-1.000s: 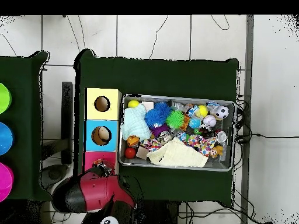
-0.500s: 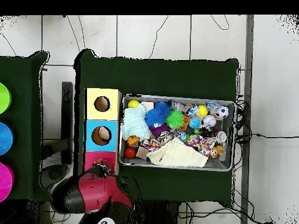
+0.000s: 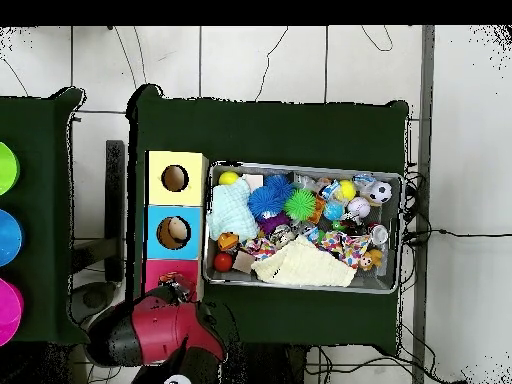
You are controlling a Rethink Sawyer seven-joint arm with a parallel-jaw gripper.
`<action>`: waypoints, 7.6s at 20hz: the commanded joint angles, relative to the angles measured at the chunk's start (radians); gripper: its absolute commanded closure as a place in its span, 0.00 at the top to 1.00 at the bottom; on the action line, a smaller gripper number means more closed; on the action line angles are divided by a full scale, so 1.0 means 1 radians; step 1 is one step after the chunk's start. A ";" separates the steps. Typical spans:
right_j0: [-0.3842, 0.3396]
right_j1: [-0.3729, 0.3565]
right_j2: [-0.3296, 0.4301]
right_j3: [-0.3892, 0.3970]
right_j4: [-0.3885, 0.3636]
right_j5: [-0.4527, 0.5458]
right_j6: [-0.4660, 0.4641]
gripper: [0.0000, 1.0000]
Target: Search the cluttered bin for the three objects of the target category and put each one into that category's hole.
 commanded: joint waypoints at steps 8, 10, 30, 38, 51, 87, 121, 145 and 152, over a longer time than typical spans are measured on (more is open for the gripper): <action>0.032 0.062 0.066 -0.070 0.082 -0.002 0.294 0.00; 0.042 0.063 0.059 -0.081 0.087 0.011 0.299 0.00; -0.002 -0.071 0.052 -0.065 0.064 0.178 0.222 0.00; -0.011 -0.058 0.056 -0.060 0.056 0.153 0.224 0.00; -0.003 -0.036 0.051 -0.058 0.051 0.127 0.236 0.00; -0.002 0.062 0.078 -0.030 0.056 -0.053 0.269 0.00; -0.012 -0.134 0.069 -0.039 0.053 0.226 0.231 0.00; -0.025 0.035 0.101 -0.055 0.052 -0.002 0.263 0.00; -0.032 0.090 0.111 -0.058 0.053 -0.076 0.267 0.00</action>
